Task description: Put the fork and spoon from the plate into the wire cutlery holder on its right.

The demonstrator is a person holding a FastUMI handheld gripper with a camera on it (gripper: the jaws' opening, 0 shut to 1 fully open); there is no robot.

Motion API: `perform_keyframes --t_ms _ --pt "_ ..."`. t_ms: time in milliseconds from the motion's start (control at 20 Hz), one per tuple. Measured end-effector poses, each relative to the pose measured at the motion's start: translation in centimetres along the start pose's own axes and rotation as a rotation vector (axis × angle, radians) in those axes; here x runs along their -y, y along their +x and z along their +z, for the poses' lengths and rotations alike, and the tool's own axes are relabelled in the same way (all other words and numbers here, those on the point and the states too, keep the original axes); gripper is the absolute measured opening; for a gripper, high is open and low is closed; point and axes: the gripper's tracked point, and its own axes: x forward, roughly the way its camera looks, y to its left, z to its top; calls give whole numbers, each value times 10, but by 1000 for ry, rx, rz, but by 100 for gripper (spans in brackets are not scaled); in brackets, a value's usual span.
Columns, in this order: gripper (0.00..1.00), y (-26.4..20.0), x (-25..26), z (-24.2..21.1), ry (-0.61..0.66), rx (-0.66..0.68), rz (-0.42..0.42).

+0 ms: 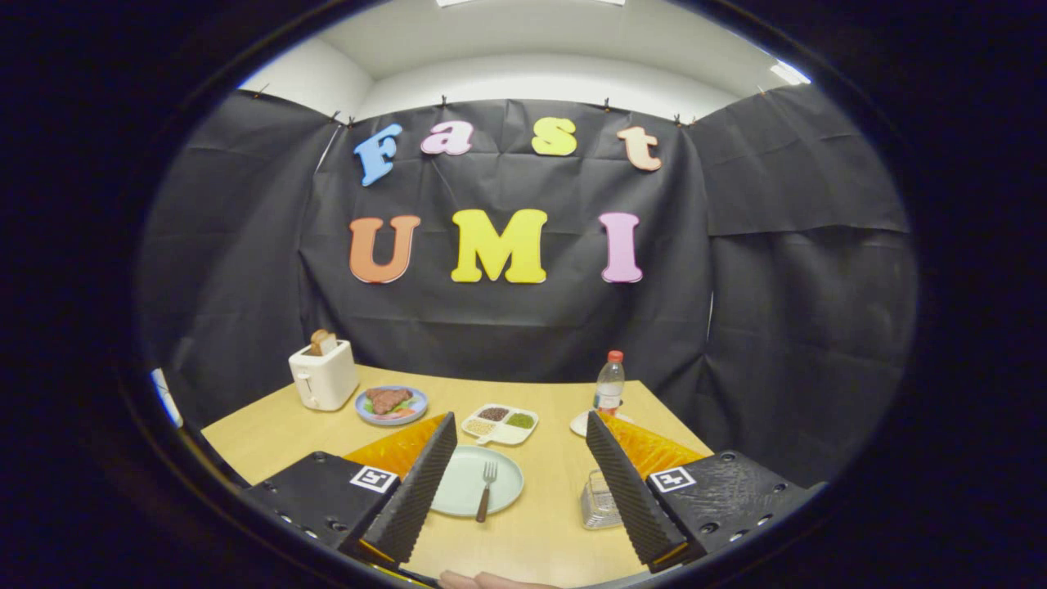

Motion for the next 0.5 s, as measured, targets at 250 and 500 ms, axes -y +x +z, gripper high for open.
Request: perform_keyframes --t_ms 250,500 --pt "96 51 -22 -26 -53 -127 26" --pt "96 91 -35 -64 -89 -252 37"
